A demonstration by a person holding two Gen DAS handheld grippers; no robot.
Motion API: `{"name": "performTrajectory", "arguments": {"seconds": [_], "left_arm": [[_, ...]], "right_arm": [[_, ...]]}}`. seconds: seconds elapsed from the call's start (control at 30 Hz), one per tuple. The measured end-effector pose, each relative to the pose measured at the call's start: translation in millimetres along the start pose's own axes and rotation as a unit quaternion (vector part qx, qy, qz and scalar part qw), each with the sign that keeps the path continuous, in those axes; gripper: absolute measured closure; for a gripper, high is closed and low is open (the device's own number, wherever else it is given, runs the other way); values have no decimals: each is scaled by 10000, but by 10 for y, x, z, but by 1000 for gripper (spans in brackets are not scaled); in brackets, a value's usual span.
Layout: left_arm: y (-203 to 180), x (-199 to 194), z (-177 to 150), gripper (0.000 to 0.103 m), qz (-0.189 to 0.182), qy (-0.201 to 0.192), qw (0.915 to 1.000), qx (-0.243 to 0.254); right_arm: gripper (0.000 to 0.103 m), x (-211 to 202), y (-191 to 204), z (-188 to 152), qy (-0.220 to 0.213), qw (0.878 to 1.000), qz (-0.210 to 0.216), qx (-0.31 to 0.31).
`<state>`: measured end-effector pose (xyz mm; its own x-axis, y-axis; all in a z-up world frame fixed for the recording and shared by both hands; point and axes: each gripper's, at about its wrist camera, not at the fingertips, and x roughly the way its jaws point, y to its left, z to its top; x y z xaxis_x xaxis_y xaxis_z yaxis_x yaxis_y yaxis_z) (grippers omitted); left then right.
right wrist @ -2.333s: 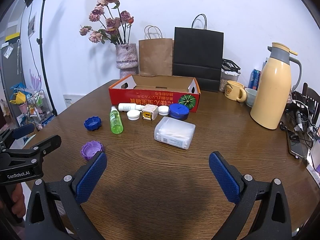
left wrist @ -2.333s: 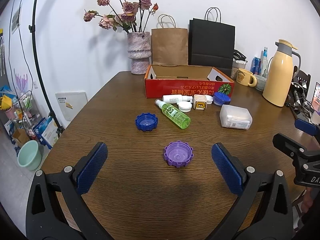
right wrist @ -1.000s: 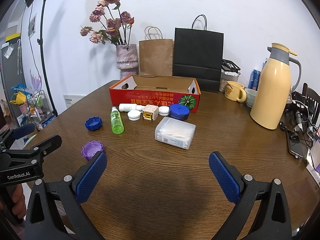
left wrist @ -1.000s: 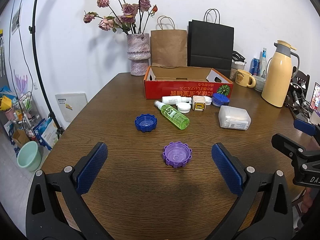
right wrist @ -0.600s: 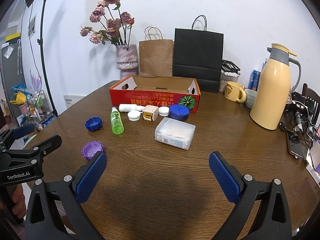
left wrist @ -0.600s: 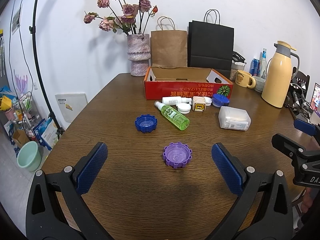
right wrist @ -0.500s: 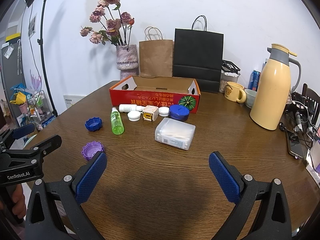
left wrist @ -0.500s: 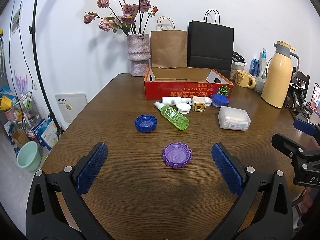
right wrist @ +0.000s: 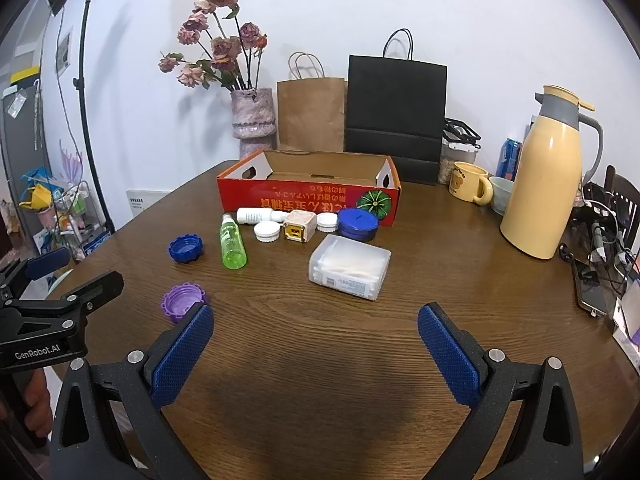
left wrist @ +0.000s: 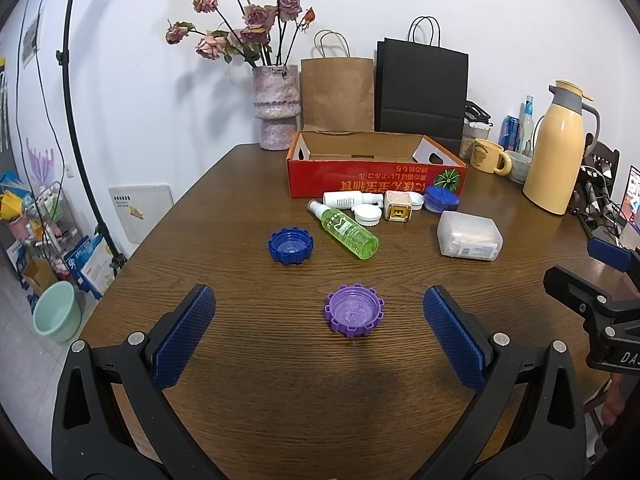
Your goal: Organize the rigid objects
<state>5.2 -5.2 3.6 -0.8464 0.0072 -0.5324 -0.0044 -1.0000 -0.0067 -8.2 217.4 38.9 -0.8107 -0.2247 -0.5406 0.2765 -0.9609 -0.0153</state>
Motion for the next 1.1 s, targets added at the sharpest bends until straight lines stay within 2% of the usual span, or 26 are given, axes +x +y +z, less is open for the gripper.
{"name": "performTrajectory", "arguments": {"seconds": [0.4, 0.77, 1.1], "left_arm": [[-1, 190, -18, 0, -106, 180, 9998, -13], [-49, 597, -92, 0, -144, 843, 9963, -78], [-143, 948, -132, 0, -78, 1227, 9924, -41]], "right_arm": [[0, 154, -61, -21, 102, 9999, -24, 41], [0, 375, -173, -85, 335, 9994, -52, 97], [0, 604, -274, -140, 595, 9981, -43, 175]]}}
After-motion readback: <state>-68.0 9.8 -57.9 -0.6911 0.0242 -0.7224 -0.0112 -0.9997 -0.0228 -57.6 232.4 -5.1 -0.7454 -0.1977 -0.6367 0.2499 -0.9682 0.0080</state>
